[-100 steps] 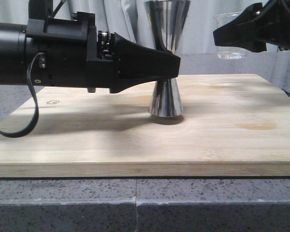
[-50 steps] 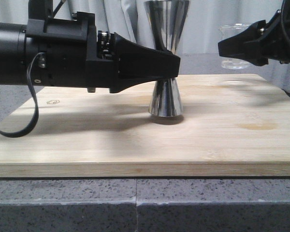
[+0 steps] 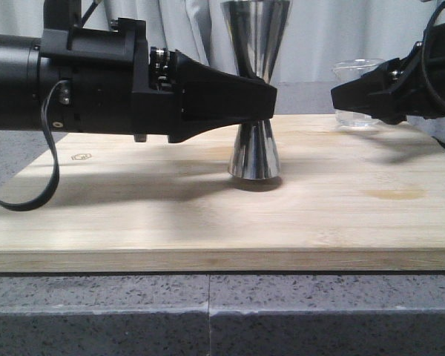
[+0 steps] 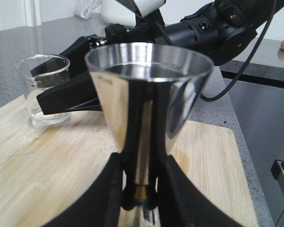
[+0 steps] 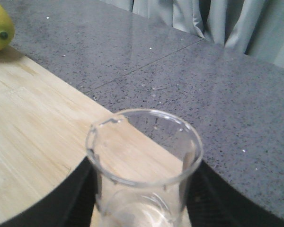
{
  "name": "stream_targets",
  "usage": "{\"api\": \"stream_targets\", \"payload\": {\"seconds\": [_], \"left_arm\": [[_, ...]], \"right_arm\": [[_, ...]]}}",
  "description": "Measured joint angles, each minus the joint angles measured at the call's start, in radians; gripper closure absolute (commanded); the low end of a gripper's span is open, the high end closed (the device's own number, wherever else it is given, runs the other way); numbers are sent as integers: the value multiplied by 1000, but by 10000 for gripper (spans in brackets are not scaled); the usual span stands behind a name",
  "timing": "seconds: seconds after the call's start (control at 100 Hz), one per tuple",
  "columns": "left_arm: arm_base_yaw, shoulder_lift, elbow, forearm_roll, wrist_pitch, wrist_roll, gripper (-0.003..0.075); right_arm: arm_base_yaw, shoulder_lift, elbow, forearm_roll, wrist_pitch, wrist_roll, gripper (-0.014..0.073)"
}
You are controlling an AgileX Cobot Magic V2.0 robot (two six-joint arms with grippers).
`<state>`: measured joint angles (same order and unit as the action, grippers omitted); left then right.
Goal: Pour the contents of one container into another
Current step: 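Tilt the beaker upright and carry it away from the jigger, then lower the glass beaker onto the board's far corner with the right gripper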
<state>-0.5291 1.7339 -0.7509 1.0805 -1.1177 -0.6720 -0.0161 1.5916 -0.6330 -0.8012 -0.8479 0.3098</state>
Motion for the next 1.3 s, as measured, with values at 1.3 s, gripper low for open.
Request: {"api": "stream_targets", "payload": {"seconds": [1.3], "left_arm": [[0,0,0,2,-1,0,739]], "right_arm": [[-28,64,0,47,-68,-32,462]]}}
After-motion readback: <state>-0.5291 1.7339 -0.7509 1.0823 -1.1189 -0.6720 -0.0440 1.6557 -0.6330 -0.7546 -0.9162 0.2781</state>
